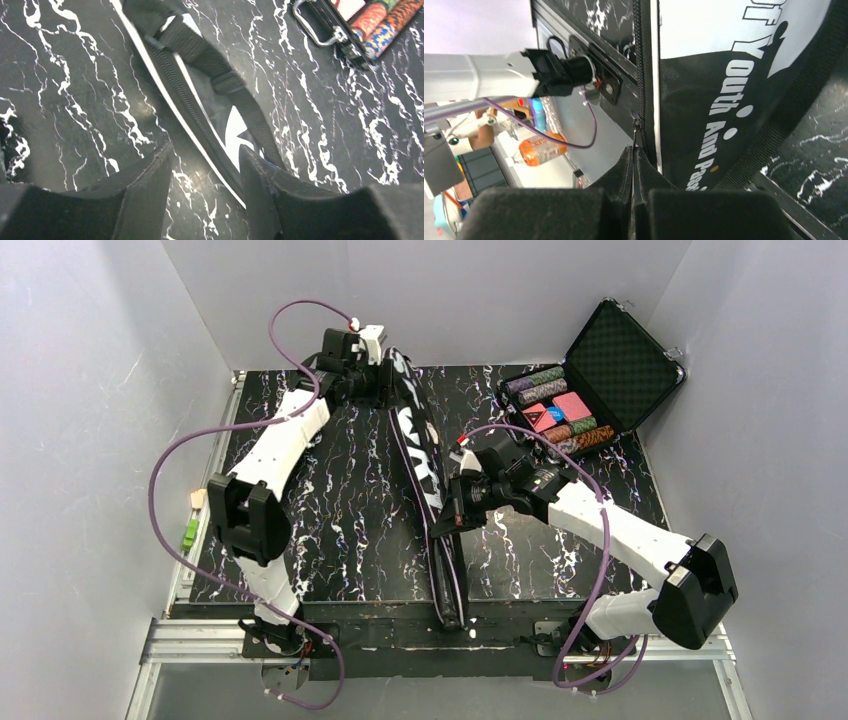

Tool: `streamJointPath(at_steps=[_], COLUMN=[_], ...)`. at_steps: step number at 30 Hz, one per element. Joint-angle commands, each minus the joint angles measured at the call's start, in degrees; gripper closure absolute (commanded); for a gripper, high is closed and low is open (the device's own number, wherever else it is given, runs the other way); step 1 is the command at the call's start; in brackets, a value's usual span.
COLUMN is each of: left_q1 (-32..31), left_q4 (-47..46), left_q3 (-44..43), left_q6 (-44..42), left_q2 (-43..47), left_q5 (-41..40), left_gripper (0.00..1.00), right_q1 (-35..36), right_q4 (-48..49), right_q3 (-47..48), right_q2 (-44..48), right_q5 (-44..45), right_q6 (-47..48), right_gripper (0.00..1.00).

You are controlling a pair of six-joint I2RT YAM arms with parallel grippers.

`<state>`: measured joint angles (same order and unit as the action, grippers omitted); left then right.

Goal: Pack up the badminton gear

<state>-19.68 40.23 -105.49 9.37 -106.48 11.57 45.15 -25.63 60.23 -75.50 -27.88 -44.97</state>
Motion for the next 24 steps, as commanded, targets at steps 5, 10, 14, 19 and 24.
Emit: streamJointPath(at_steps=[5, 10, 14, 19, 24], left_q1=[0.6, 0.7, -3.3, -8.9, -12.9], left_q4=[-6.5, 8.1, 17.5, 22.5, 11.9], left_q3=[17.2, 18.7, 19.5, 23.3, 34.3], left_q6=[-21.8, -37.5, -54.3, -67.4, -72.1], left_q2=[21.8, 24.9, 26.5, 27.5, 31.7], left_q5=[13.2, 32.9, 35.2, 29.6, 20.8], left_gripper=[0.34, 0.28, 0.16, 0.02, 0.02], right_q1=[0.7, 0.6, 0.6, 0.6, 0.7], right_q4=[-11.0, -14.8, -15.2, -17.4, -21.3], right_q3=[7.8, 9.4, 10.0, 11.8, 14.3], right_q2=[0.9, 1.0, 1.5, 1.4, 1.2], right_q5=[-2.2, -1.9, -2.2, -3.0, -2.7], right_q6=[9.7, 12.0, 12.1, 13.5, 15.2], right_gripper=[0.99, 0.99, 0.99, 0.99, 0.99])
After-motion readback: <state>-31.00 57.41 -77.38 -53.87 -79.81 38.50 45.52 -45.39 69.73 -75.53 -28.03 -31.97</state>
